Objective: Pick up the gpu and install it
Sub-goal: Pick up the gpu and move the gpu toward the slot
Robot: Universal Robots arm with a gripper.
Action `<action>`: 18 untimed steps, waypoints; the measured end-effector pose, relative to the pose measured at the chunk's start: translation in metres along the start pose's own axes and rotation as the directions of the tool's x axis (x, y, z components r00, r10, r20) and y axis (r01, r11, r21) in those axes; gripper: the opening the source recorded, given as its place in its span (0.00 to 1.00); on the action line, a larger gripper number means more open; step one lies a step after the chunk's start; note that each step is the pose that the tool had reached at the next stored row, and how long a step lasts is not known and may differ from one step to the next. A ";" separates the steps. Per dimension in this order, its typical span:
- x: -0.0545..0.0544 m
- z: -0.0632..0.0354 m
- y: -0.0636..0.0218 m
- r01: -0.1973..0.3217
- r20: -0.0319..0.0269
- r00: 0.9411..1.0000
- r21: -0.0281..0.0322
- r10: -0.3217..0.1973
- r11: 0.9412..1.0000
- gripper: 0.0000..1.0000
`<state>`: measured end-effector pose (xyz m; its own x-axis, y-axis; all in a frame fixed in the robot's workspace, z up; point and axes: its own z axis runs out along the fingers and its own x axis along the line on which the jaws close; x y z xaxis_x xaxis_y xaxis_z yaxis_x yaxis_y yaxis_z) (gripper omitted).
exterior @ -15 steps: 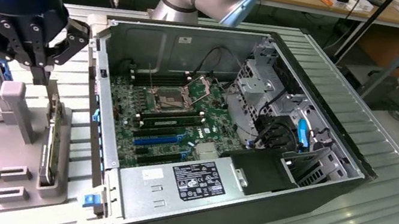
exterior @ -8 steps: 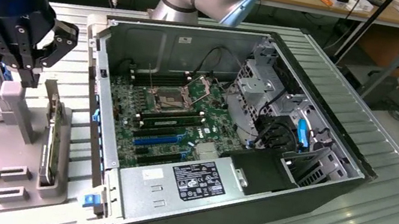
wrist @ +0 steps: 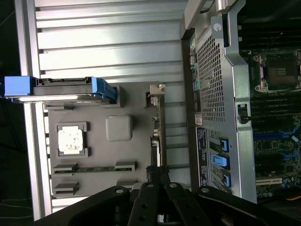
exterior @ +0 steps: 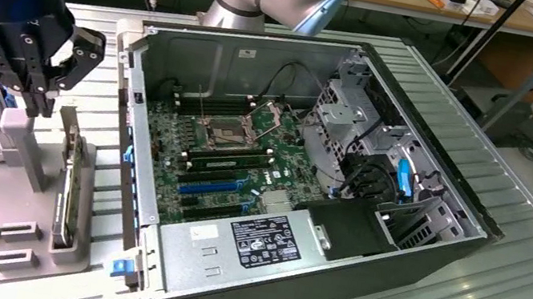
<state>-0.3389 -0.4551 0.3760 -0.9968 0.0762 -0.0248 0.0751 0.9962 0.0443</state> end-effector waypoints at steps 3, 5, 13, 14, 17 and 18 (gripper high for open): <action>0.000 0.0000 0.0000 0.000 0.000 1.000 0.000 0.000 1.000 0.30; 0.000 0.0000 0.0000 0.000 0.000 1.000 0.000 0.000 1.000 0.36; 0.000 0.0000 0.0000 0.000 0.000 1.000 0.000 0.000 1.000 0.44; 0.000 0.0000 0.0000 0.000 0.000 1.000 0.000 0.000 1.000 0.44; 0.000 0.0012 -0.0001 0.000 0.000 1.000 0.000 0.000 1.000 0.44; 0.000 0.0022 -0.0001 0.000 0.000 1.000 0.000 0.000 1.000 0.44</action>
<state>-0.3390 -0.4551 0.3737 -0.9968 0.0763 -0.0250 0.0751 0.9962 0.0447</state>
